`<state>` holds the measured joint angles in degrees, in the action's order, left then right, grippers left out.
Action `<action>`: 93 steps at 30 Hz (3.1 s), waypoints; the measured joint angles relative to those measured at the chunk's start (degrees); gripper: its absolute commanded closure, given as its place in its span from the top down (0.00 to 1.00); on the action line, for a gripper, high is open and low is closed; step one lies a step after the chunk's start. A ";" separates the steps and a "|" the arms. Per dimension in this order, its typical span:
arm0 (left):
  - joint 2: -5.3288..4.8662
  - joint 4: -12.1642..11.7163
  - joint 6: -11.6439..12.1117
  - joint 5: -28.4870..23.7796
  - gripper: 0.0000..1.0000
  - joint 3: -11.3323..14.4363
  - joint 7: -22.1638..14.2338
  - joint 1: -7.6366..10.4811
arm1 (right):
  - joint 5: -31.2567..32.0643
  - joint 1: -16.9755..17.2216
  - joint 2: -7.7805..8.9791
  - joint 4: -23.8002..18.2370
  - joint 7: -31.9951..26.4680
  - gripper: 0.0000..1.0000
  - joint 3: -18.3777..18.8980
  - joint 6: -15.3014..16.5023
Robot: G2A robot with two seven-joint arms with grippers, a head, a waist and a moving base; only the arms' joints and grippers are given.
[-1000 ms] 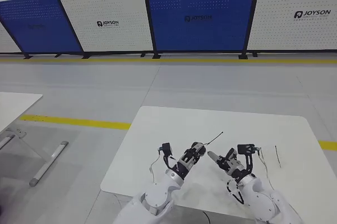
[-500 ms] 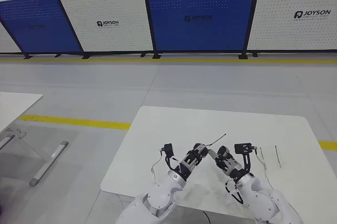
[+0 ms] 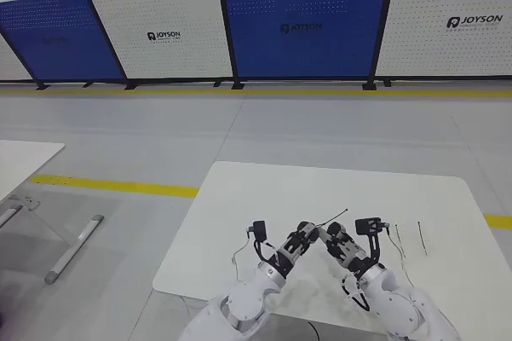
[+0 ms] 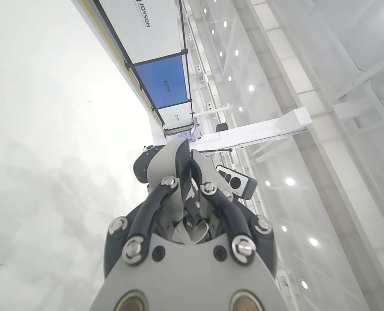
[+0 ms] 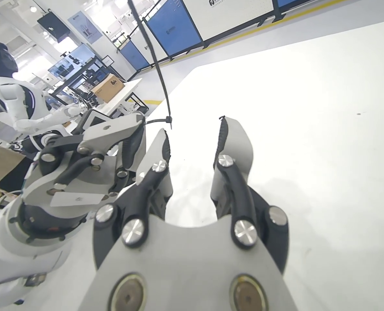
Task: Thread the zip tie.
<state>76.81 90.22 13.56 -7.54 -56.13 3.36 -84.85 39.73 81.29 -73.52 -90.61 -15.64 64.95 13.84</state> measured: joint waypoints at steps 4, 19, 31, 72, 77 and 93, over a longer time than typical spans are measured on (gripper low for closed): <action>0.03 -0.03 -0.02 0.48 0.00 0.09 0.11 -0.07 | 0.17 0.06 0.03 -0.17 0.17 0.30 -0.22 0.44; 0.13 -0.50 0.14 1.16 0.00 0.25 -0.18 0.02 | 0.15 -0.18 0.04 0.02 0.75 0.18 -0.71 0.73; 0.13 -1.09 -0.05 1.66 0.00 0.16 -0.59 0.07 | -0.45 -0.39 0.04 0.51 0.60 0.00 -1.20 1.21; 0.07 0.22 2.18 2.99 0.00 -0.33 -0.09 -0.94 | -1.74 -0.24 0.34 0.97 -0.04 0.23 -0.78 0.69; 0.12 -0.06 2.13 2.99 0.00 -0.20 0.02 -0.88 | -1.54 0.13 0.44 0.55 0.34 0.18 -0.55 0.81; 0.27 -0.91 1.08 3.87 0.00 0.24 0.37 -0.60 | 0.21 0.24 0.59 -0.30 0.94 0.14 -0.69 0.72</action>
<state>77.08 89.31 14.64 -3.67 -55.89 3.72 -85.45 39.94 81.53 -72.94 -90.91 -14.70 64.25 14.56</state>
